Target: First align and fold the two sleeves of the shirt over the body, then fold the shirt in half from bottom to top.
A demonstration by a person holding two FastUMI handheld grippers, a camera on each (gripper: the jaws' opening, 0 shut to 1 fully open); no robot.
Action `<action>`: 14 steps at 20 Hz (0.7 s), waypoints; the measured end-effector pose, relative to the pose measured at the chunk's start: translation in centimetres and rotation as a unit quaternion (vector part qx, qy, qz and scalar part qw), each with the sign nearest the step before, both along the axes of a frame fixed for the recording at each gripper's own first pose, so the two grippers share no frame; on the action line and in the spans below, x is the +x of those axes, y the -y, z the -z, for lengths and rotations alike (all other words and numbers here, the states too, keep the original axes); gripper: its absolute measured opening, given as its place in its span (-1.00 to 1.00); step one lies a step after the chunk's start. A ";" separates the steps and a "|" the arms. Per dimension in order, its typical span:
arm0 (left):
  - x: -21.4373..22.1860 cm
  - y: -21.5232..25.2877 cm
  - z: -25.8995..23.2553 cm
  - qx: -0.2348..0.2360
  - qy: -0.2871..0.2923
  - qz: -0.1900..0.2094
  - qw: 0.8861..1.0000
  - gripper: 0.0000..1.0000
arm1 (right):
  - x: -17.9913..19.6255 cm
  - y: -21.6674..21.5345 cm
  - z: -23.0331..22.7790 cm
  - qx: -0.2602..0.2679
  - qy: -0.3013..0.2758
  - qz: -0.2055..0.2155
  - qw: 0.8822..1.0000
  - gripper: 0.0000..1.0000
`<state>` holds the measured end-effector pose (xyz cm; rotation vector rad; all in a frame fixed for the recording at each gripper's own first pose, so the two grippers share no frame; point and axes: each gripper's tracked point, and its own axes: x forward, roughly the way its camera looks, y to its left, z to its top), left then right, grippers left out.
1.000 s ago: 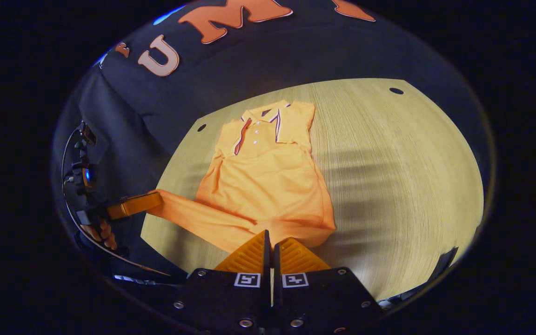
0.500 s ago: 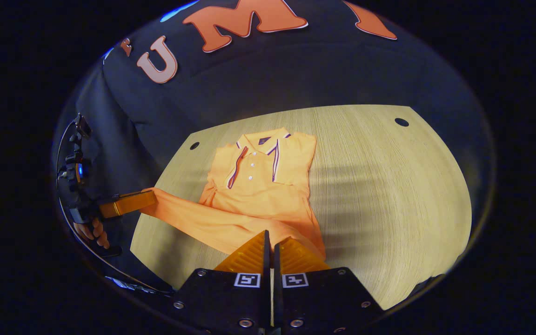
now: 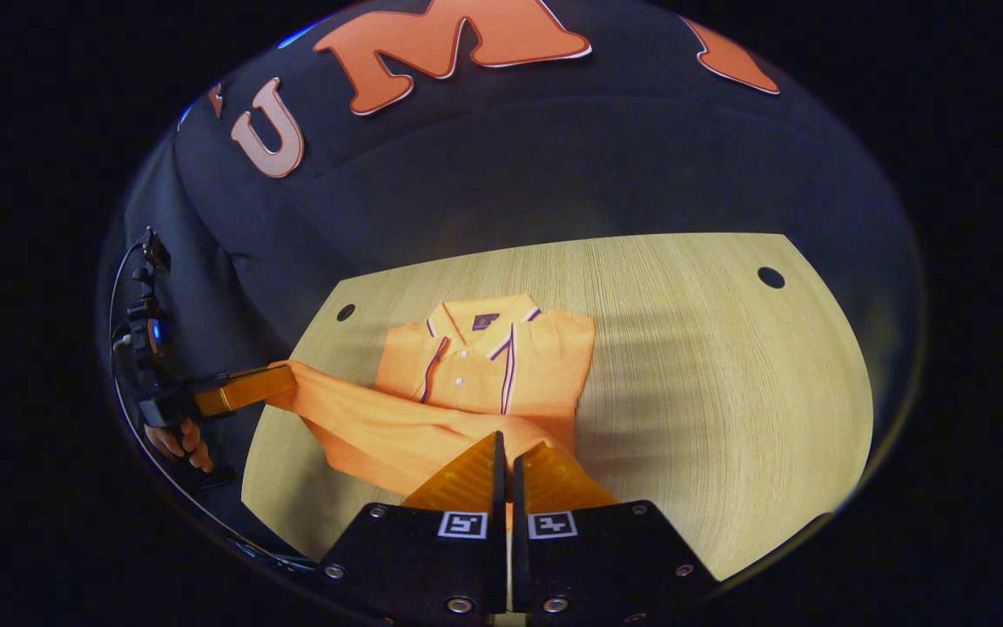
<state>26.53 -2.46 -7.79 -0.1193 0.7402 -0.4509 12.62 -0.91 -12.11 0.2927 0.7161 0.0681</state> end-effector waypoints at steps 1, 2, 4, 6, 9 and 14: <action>1.4 0.0 0.2 0.002 0.000 -0.002 1.000 -0.97 | 1.2 0.2 0.1 0.001 -0.003 0.003 1.000 -0.94; 2.5 0.1 0.5 0.001 -0.004 -0.003 1.000 -0.98 | 2.4 0.3 0.1 0.008 -0.005 0.007 1.000 -0.94; 4.5 0.3 1.0 -0.004 -0.008 -0.006 1.000 -0.98 | 4.7 0.5 0.0 0.023 -0.005 0.016 1.000 -0.94; 6.7 0.1 1.6 -0.003 -0.006 -0.016 1.000 -0.98 | 6.9 0.9 0.1 0.016 -0.004 0.020 1.000 -0.94; 9.9 -0.2 2.3 -0.015 -0.010 -0.038 0.999 -0.98 | 10.0 1.3 0.4 0.012 -0.007 0.024 1.000 -0.94; 14.9 0.6 4.7 -0.015 -0.031 -0.046 0.998 -0.98 | 14.5 3.0 3.4 0.015 -0.039 0.063 0.997 -0.94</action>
